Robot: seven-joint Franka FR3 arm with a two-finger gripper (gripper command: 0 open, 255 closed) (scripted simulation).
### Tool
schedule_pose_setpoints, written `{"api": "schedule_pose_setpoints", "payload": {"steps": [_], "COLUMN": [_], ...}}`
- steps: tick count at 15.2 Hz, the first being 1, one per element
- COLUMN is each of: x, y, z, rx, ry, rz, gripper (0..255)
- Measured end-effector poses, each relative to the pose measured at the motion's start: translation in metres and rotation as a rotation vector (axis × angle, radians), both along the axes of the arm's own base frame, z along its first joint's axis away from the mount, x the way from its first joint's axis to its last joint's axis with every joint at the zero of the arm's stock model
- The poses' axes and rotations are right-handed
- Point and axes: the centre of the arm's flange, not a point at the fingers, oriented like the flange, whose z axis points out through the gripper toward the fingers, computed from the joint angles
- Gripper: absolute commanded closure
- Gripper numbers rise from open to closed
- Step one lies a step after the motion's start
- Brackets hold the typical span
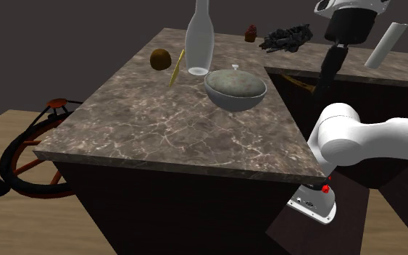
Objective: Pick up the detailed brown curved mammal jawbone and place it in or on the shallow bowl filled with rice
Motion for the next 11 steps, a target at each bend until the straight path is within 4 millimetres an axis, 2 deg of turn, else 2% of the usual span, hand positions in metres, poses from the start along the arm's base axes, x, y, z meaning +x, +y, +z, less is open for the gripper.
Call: {"api": "schedule_pose_setpoints", "payload": {"steps": [9, 11], "x": [0.001, 0.008], "y": [0.002, 0.003], "z": [0.047, 0.055], "rx": [0.0, 0.0], "ry": [0.0, 0.0], "rz": [0.0, 0.0], "gripper": [255, 255]}}
